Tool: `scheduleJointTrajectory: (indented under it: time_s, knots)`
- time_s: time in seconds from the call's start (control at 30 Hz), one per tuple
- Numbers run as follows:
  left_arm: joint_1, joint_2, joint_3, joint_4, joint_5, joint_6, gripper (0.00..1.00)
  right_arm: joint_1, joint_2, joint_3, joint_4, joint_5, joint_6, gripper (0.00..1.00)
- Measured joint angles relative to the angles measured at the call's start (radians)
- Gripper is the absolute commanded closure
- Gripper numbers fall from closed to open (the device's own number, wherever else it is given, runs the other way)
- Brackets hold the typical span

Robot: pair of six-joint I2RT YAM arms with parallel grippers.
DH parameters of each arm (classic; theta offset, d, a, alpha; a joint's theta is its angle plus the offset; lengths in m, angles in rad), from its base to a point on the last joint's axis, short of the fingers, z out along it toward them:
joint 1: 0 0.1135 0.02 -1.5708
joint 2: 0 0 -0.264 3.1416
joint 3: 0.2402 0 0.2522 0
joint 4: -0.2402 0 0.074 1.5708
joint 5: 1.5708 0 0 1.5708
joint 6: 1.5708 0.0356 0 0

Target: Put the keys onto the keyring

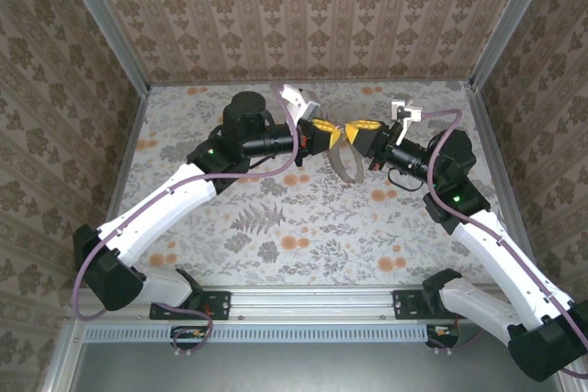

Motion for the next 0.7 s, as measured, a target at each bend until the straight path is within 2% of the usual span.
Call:
scheduleJointTrajectory:
  time_s: [0.7]
  knots:
    - [0.002,0.013,0.018,0.001,0.048,-0.065,1.0,0.01,0.0,0.018,-0.031,0.001,-0.112,1.0]
